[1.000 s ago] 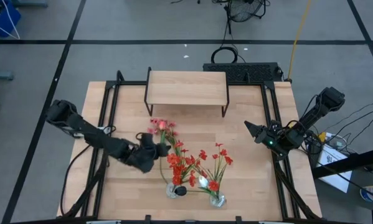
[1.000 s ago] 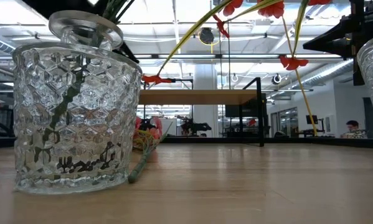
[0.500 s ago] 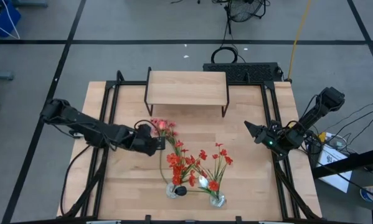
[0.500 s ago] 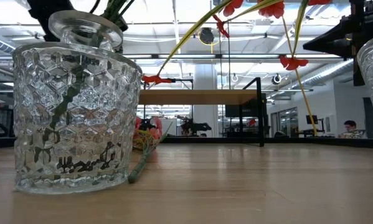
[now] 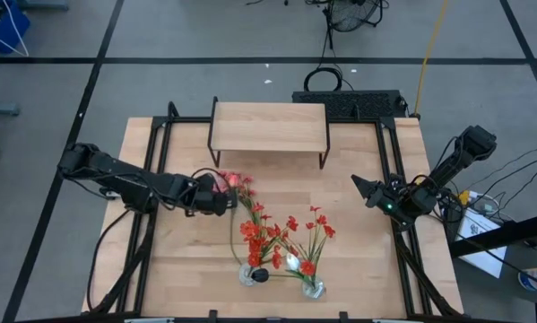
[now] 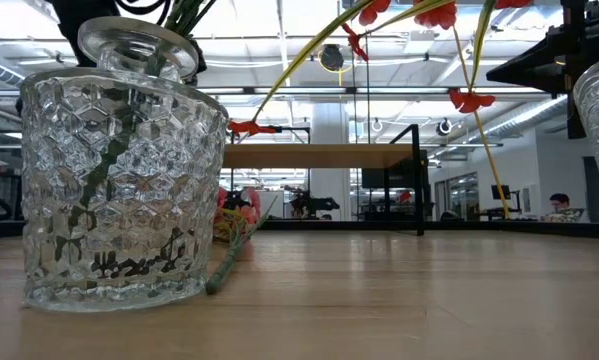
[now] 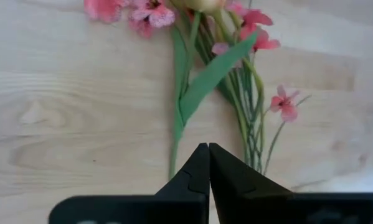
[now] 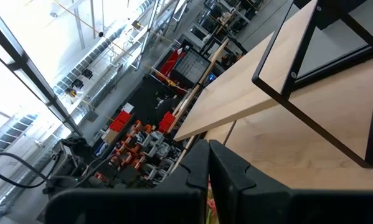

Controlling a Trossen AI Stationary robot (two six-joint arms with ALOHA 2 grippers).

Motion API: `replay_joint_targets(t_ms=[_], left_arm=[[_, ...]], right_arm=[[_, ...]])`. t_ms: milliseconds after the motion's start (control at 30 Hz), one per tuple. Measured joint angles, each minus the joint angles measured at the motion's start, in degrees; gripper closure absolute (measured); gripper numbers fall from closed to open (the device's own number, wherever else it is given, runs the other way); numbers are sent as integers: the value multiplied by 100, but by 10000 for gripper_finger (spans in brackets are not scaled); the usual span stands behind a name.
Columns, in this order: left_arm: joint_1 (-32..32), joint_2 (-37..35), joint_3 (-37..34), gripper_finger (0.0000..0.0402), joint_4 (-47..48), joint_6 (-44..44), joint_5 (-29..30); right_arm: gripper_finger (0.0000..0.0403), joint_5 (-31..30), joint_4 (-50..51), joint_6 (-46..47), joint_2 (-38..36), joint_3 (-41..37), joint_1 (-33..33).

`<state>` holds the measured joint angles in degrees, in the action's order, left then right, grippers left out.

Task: Pick and place flowers into a vace then onto a shelf
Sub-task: Put the light pink flower into the left transparent vase

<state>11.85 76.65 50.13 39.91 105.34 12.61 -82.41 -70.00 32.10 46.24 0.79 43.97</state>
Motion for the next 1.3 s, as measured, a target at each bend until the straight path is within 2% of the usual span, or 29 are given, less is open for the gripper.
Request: replay_joint_targets(t_ms=[233,433,533,800,933,1067,1133,1300], left_arm=[[-211,1,0,358,-79,192,234],[-334,-63,0,349,-1036,-238,-309],[-389,-60,1,352,-1153,-278,-367],[-524,-46,-2,349,-1117,-383,90],[-600,132,-2,354,-1132,35,-60],[-631,412,-4,367,-1679,804,-209],[-609,500,3,373,-2115,687,-208],[-620,718,-10,392,-2366,117,-271]], right_arm=[[399,0,0,0,2,1,0],[399,0,-2,0,0,1,0],[399,0,0,0,1,1,0],[399,0,-1,2,1,1,0],[399,0,0,2,0,0,0],[399,0,0,1,2,0,0],[399,2,2,0,4,-1,0],[399,1,2,1,6,1,0]])
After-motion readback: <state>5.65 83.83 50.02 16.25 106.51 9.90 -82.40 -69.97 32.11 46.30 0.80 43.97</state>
